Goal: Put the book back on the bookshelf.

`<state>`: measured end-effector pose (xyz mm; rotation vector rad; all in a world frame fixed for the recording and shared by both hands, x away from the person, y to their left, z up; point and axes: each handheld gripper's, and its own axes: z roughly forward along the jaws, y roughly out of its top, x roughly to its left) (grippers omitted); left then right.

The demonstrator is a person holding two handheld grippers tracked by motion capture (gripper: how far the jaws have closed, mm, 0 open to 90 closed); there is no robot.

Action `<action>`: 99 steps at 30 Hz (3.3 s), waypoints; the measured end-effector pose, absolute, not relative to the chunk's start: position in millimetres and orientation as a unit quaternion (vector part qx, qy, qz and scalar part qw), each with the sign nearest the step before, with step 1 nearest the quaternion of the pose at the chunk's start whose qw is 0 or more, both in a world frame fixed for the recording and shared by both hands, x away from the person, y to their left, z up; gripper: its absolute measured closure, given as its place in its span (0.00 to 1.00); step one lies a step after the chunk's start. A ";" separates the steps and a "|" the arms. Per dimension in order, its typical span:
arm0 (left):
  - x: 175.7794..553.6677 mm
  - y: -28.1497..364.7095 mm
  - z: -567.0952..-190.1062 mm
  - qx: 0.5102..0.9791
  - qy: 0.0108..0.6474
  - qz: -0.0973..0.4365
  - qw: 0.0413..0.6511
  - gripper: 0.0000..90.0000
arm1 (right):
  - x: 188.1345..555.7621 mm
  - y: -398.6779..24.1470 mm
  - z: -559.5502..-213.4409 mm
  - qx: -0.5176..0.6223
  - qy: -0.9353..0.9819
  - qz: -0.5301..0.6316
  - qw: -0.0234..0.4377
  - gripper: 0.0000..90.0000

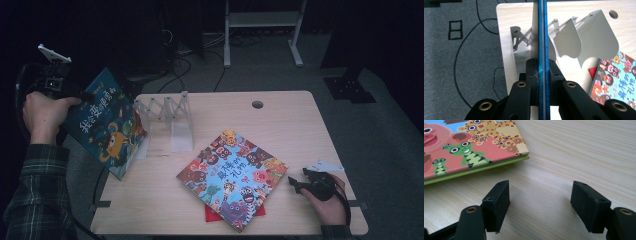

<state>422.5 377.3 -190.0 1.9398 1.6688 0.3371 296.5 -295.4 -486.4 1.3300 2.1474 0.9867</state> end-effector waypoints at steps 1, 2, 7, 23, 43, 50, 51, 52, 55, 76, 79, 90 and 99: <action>423.4 377.6 -190.8 0.719 0.625 0.126 0.276 0.92 | 296.5 -295.5 -486.4 0.479 0.774 0.355 0.214 0.34; 424.3 377.7 -191.6 0.718 0.627 0.126 0.274 0.92 | 296.4 -295.4 -486.3 0.479 0.774 0.356 0.213 0.34; 426.5 382.4 -195.2 0.706 0.640 0.138 0.272 0.92 | 296.5 -295.4 -486.4 0.479 0.774 0.356 0.213 0.34; 425.1 386.4 -204.2 0.690 0.656 0.143 0.271 0.91 | 296.4 -295.4 -486.3 0.479 0.774 0.355 0.213 0.34; 413.2 403.8 -175.4 0.698 0.630 0.181 0.289 0.77 | 296.4 -295.3 -486.3 0.479 0.774 0.355 0.213 0.34; 406.0 406.4 -165.6 0.698 0.620 0.204 0.296 0.90 | 296.4 -295.3 -486.4 0.479 0.774 0.355 0.213 0.34; 405.2 406.0 -164.2 0.698 0.619 0.206 0.295 0.92 | 296.4 -295.3 -486.4 0.479 0.774 0.355 0.213 0.34; 404.5 405.5 -163.2 0.700 0.616 0.207 0.297 0.96 | 296.4 -295.3 -486.4 0.479 0.774 0.355 0.213 0.34; 403.2 404.2 -161.4 0.704 0.610 0.200 0.304 1.00 | 296.4 -295.3 -486.4 0.479 0.774 0.355 0.213 0.34; 403.7 365.1 -175.1 0.764 0.549 0.146 0.307 1.00 | 296.4 -295.3 -486.4 0.480 0.773 0.356 0.213 0.34; 404.8 356.4 -181.2 0.774 0.538 0.135 0.306 1.00 | 296.4 -295.3 -486.4 0.480 0.773 0.356 0.213 0.34; 404.4 327.2 -202.4 0.808 0.496 0.102 0.301 1.00 | 296.5 -295.3 -486.5 0.479 0.774 0.356 0.213 0.33; 401.1 312.7 -227.3 0.830 0.467 0.077 0.294 1.00 | 296.4 -295.2 -486.5 0.480 0.773 0.356 0.213 0.33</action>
